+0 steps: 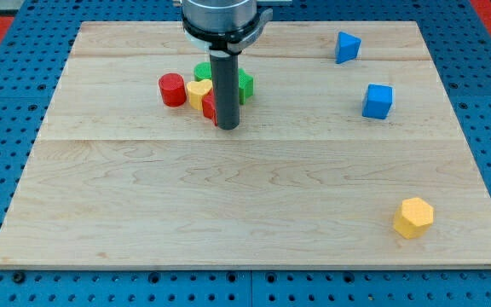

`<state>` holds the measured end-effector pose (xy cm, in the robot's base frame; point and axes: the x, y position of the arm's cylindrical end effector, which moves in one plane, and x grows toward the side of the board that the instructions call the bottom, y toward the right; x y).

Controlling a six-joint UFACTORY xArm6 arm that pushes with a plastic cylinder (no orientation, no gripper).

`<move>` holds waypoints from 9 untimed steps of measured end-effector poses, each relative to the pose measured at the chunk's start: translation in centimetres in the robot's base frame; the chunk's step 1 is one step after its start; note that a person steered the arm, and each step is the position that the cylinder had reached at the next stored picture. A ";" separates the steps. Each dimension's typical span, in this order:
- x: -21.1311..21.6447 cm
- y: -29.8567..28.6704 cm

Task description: Push the blue cube into the group of blocks

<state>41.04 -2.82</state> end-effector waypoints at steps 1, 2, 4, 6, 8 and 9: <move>0.1 0.5; 2.4 6.4; 0.5 28.9; -3.9 23.5; -1.9 19.3; 1.6 16.3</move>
<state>42.64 13.52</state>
